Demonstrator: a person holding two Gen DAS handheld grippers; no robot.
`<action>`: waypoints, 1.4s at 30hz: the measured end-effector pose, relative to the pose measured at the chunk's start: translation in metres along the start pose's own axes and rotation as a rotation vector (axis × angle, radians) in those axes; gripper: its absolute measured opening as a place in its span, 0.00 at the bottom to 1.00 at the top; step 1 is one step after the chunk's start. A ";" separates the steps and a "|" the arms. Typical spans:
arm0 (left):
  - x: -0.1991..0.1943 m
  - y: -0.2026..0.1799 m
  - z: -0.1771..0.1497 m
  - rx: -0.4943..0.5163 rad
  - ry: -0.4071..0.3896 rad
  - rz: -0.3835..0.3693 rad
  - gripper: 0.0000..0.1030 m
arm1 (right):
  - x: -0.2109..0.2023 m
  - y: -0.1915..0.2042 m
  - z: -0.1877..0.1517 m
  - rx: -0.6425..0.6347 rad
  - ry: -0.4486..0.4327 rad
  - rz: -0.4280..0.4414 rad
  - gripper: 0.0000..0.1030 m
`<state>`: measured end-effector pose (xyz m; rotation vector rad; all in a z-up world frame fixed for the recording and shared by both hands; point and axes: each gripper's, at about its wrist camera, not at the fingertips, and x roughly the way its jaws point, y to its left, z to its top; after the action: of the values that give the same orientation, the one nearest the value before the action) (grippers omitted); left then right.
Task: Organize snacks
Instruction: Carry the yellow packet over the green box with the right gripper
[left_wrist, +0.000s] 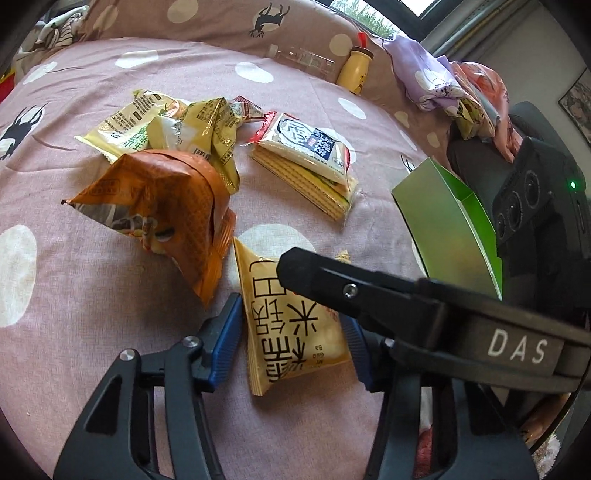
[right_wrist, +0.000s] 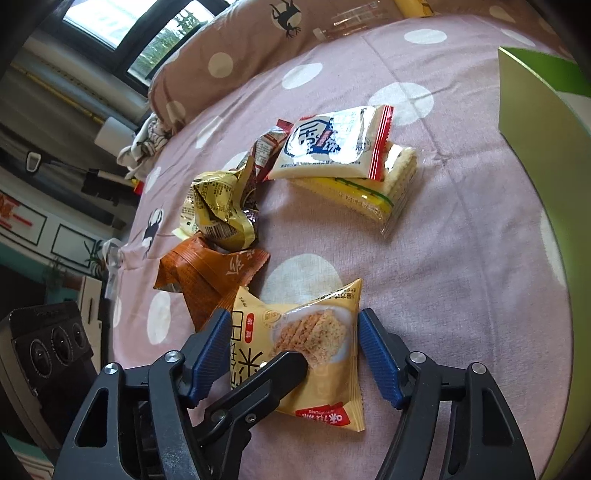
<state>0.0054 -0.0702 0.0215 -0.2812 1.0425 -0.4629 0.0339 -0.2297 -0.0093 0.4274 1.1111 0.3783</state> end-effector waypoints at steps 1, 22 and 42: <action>0.000 0.000 0.000 0.003 -0.003 -0.002 0.49 | -0.001 0.001 0.000 -0.003 -0.001 0.002 0.68; -0.062 -0.050 0.003 0.132 -0.216 -0.018 0.46 | -0.088 0.043 -0.013 -0.144 -0.256 0.023 0.66; -0.052 -0.130 0.024 0.270 -0.241 -0.097 0.46 | -0.161 -0.003 -0.004 -0.047 -0.464 0.005 0.66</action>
<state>-0.0254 -0.1575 0.1292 -0.1426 0.7240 -0.6342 -0.0338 -0.3118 0.1120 0.4491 0.6485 0.2892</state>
